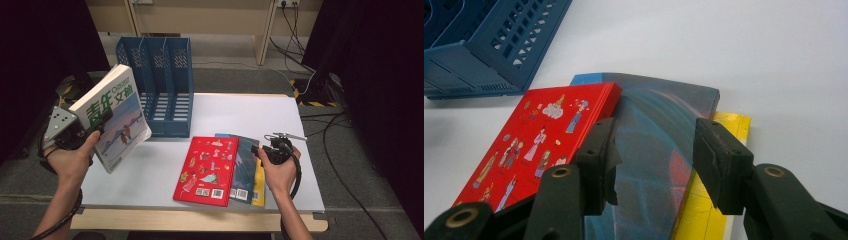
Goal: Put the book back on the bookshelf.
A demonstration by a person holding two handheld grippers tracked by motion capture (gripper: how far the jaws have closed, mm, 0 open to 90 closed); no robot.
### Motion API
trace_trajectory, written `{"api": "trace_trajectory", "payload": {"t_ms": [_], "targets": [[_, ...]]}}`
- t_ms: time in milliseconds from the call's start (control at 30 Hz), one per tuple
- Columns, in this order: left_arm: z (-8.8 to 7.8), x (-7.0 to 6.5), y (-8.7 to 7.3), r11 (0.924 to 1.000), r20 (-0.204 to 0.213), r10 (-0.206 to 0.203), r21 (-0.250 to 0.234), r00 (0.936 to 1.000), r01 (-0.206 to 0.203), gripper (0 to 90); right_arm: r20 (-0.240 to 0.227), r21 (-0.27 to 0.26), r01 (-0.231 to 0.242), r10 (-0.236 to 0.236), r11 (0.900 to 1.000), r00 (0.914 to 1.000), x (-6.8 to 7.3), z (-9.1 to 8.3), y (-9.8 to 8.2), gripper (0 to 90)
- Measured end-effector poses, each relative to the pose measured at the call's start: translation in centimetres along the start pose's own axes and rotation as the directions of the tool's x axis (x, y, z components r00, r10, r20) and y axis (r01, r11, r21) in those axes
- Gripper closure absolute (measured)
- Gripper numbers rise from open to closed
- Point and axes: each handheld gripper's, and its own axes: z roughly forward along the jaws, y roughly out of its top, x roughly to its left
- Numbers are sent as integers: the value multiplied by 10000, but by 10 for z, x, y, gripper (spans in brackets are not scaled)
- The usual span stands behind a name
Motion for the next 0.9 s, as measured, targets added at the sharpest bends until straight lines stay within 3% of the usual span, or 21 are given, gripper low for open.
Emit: {"api": "trace_trajectory", "payload": {"t_ms": [900], "targets": [[22, 15, 26, 9995, -508, -147, -271, 9986, 133, 737, -23, -43, -102, 102, 9999, 9999, -4, 2, -5, 521]]}}
